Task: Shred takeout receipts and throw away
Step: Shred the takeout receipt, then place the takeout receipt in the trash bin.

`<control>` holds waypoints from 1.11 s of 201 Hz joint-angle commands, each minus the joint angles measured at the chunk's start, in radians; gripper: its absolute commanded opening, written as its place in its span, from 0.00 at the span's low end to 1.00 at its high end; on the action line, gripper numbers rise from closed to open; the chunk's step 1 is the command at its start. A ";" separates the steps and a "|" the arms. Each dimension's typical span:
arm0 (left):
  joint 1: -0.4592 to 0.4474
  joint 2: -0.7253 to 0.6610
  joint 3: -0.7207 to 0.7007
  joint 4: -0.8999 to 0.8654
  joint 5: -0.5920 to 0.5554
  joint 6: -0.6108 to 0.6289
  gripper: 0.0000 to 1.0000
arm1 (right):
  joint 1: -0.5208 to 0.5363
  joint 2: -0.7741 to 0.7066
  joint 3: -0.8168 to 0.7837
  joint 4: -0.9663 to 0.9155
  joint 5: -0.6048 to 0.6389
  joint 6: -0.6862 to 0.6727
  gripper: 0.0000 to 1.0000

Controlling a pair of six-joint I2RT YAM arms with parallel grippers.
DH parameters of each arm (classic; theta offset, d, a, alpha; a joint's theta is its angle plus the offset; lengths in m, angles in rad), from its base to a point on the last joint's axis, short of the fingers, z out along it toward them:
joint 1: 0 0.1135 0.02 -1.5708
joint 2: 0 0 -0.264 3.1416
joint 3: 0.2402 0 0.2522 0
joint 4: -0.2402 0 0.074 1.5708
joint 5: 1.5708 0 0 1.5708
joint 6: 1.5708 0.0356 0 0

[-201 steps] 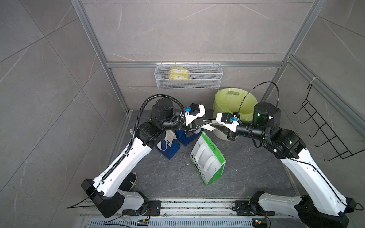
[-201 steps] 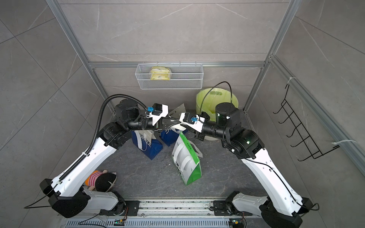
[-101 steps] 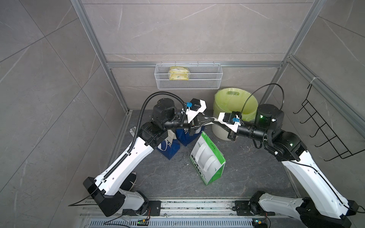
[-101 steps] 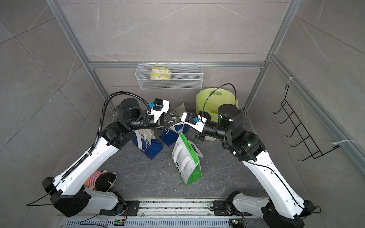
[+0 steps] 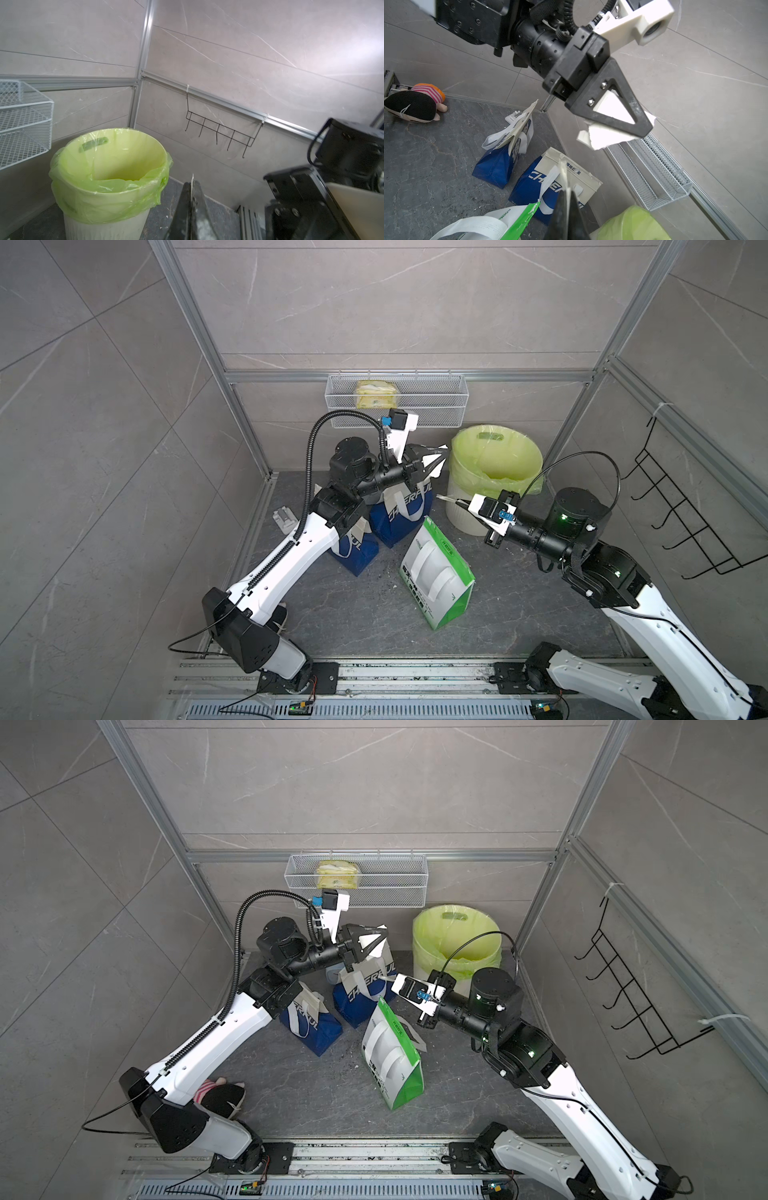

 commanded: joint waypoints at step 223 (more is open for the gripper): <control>-0.084 0.874 0.883 0.067 -0.295 -0.241 0.05 | -0.509 0.384 0.177 0.078 0.364 0.814 0.00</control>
